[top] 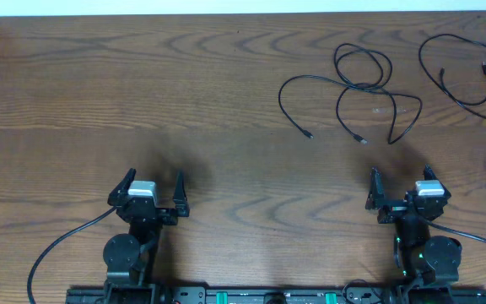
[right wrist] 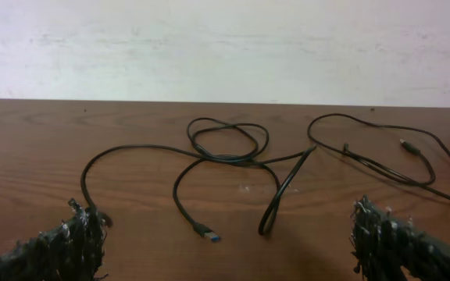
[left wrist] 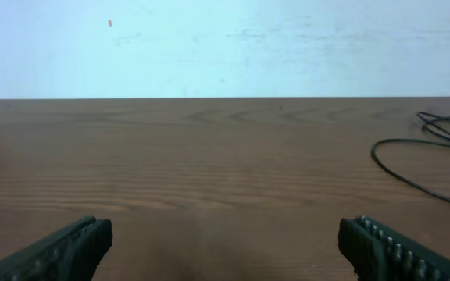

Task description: Untangle cables

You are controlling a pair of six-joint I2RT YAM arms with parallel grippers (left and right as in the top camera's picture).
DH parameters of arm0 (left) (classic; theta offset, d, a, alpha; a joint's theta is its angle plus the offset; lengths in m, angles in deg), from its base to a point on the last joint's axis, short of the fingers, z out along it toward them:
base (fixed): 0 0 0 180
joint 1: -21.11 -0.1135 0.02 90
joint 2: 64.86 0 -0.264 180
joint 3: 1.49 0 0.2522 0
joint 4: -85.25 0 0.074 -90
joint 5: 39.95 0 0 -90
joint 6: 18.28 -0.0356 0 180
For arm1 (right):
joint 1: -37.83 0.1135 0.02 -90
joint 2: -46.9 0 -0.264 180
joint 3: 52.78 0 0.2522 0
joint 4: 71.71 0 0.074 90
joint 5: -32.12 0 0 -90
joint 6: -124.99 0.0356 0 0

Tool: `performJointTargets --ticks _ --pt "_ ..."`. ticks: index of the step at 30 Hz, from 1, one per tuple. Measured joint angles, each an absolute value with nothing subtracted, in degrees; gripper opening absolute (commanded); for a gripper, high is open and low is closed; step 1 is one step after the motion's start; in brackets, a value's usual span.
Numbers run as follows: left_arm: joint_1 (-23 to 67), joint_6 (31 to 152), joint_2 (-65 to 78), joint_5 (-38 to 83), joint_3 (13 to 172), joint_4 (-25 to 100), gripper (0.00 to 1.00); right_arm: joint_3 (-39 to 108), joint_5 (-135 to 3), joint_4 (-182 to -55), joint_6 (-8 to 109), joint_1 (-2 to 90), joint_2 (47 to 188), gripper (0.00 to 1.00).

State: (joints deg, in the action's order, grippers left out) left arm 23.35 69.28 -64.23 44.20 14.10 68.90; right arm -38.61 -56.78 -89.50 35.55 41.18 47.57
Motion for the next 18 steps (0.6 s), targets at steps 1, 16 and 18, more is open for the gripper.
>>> performJointTargets --ticks 1,16,18 --pt "23.35 69.22 -64.23 44.42 14.10 68.88 0.99 -38.61 -56.78 -89.50 35.55 41.18 47.57 0.99" --pt "22.43 70.03 -64.23 45.80 14.10 68.77 0.99 -38.61 -56.78 -89.50 35.55 41.18 47.59 0.99" --pt "22.32 70.03 -64.23 45.91 14.10 68.77 0.99 -38.61 -56.78 -89.50 35.55 41.18 47.59 0.99"
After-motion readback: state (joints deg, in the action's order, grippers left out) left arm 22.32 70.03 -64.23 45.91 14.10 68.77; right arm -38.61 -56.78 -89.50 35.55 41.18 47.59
